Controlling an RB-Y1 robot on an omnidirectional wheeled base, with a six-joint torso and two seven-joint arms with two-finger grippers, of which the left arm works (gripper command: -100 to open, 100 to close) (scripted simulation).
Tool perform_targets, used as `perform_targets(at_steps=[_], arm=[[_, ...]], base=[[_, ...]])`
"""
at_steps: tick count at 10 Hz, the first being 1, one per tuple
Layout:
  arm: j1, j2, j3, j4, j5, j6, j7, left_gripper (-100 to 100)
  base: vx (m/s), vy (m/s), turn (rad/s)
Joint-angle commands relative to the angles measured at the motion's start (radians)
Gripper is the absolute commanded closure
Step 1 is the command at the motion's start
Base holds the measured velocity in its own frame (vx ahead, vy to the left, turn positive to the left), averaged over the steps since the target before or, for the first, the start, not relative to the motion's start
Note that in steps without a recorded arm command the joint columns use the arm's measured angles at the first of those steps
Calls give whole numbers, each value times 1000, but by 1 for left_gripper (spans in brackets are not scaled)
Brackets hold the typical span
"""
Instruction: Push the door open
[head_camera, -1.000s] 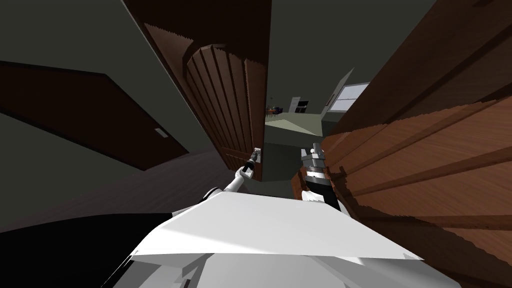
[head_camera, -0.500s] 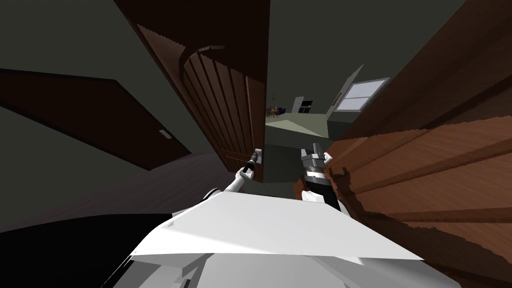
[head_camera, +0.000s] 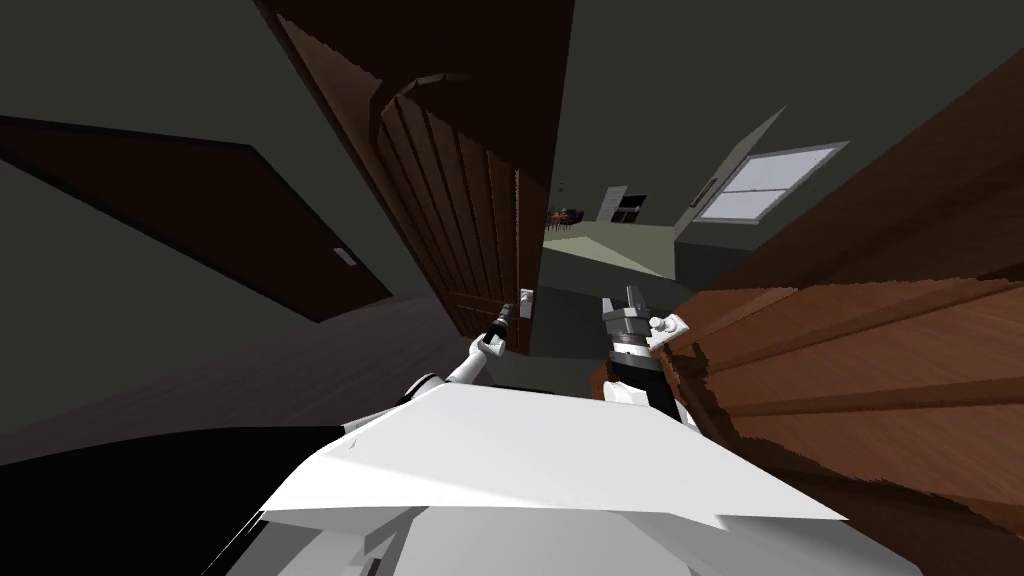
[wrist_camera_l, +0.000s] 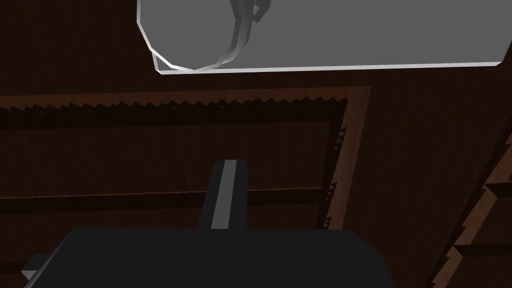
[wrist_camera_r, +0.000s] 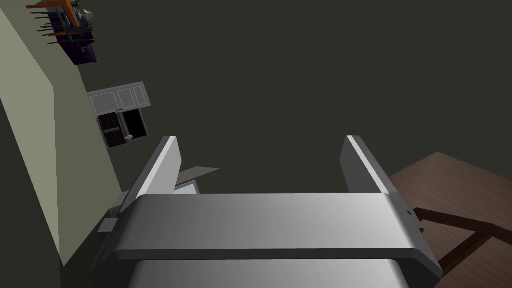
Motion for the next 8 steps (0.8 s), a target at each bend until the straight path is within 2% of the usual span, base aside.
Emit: perform_targets(at_steps=[1, 3, 5, 6, 8], arm=[[1, -1, 3, -3, 2, 5, -1, -100], [1, -8, 6, -7, 5, 11, -2, -100], [2, -25, 10, -13, 9, 18, -3, -100], [3, -20, 8, -12, 8, 16, -3, -100], [2, -14, 19, -6, 4, 11, -17, -100]], base=[[-219, -39, 45], [-215, -83, 54], [-246, -57, 69], [-101, -30, 11], [174, -48, -30]])
